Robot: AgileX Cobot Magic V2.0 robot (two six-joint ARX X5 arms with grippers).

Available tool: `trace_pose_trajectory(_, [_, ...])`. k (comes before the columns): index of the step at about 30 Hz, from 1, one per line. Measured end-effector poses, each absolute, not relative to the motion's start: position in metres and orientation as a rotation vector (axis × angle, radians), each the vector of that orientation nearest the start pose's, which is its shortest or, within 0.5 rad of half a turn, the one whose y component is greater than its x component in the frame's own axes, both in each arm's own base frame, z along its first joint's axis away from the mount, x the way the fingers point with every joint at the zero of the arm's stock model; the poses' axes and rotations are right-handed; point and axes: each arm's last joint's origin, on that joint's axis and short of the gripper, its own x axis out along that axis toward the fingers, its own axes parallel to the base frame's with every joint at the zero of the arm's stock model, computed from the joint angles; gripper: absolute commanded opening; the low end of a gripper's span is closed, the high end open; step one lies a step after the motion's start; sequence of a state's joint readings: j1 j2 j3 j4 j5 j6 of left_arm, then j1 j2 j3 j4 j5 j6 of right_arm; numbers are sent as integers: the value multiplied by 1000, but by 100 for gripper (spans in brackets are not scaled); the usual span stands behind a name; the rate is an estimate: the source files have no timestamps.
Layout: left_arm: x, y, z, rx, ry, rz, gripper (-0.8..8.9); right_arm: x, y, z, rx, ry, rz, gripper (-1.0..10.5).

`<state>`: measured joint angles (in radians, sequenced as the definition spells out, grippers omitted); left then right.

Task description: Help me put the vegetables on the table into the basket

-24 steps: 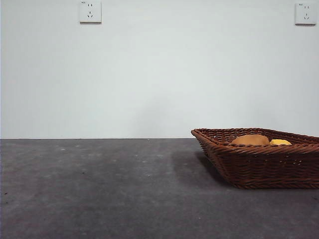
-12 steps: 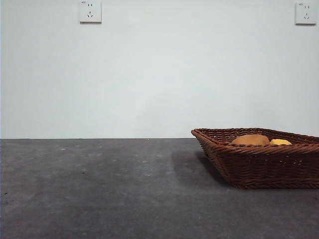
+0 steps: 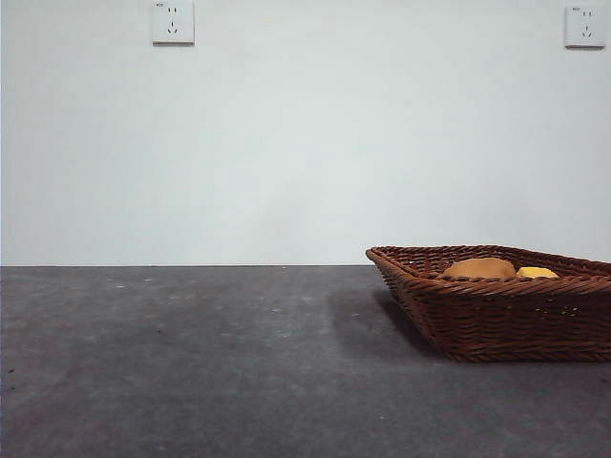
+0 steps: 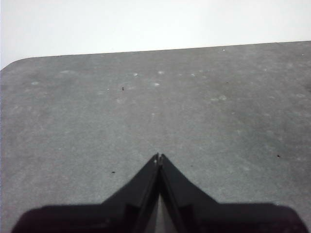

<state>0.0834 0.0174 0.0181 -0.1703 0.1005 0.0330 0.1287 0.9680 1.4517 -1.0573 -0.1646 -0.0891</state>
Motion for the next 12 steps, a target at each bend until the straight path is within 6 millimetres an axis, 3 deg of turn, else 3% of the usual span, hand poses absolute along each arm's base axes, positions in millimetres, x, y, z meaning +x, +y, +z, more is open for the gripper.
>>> trace_pose_trajectory(2, [96,5,152,17,169,-20,-4,111,16,445,-47,370,274,0])
trace_pose_trajectory(4, [96,5,152,17,168,-20,-4,86,10,439,-29,266,225,0])
trace_pose_trajectory(7, [96,5,152,17,170,-20,-4,72,4,405,-29,193,115,0])
trace_pose_trajectory(12, [96,5,152,17,173,-20,-4,70,3,342,-28,113,86,0])
